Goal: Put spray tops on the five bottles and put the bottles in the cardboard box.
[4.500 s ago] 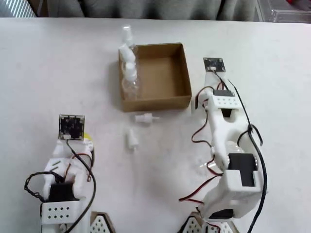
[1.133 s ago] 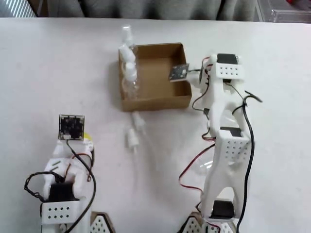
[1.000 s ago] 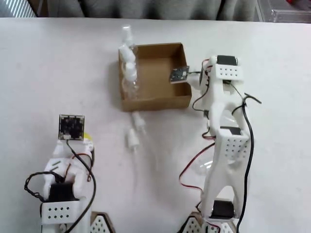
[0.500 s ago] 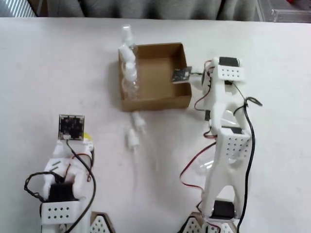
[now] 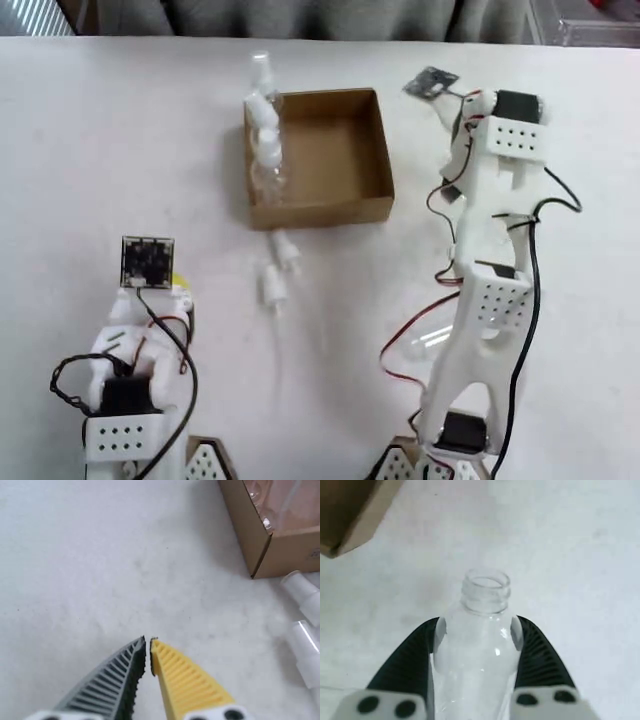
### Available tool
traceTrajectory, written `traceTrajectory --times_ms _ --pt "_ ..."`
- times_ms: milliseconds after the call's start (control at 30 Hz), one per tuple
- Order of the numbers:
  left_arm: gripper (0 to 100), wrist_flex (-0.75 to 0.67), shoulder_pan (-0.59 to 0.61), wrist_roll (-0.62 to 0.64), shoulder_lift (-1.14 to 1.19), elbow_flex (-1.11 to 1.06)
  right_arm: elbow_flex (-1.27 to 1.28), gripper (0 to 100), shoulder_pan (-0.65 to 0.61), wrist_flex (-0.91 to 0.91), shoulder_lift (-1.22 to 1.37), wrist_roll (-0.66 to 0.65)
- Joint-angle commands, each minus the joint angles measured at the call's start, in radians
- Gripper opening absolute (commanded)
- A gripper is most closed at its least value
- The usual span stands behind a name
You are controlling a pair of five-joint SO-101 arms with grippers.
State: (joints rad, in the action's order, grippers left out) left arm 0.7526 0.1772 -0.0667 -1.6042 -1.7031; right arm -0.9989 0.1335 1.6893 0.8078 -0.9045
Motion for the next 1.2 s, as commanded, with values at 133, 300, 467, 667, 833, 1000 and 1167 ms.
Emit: traceTrajectory --times_ms 133,300,467,667,833,1000,1167 --pt "2 -0.018 0.005 0.008 -0.01 0.003 0.038 1.6 0.038 0.036 -0.145 0.178" --pt "2 -0.018 0.005 0.008 -0.01 0.003 0.287 1.6 0.045 0.033 -0.335 0.218" --pt "2 -0.018 0.005 0.008 -0.01 0.003 0.519 1.6 0.061 0.028 -0.501 0.219" --pt "2 -0.017 0.005 0.008 -0.01 0.003 0.692 1.6 0.139 0.002 -0.641 0.212" --pt "2 -0.017 0.005 0.008 -0.01 0.003 0.848 1.6 0.228 -0.087 -0.739 0.21" --pt "2 -0.017 0.005 0.008 -0.01 0.003 0.985 1.6 0.291 -0.165 -0.822 0.192" --pt "2 -0.015 0.005 0.008 -0.01 0.003 1.028 1.6 0.308 -0.162 -0.894 0.192"
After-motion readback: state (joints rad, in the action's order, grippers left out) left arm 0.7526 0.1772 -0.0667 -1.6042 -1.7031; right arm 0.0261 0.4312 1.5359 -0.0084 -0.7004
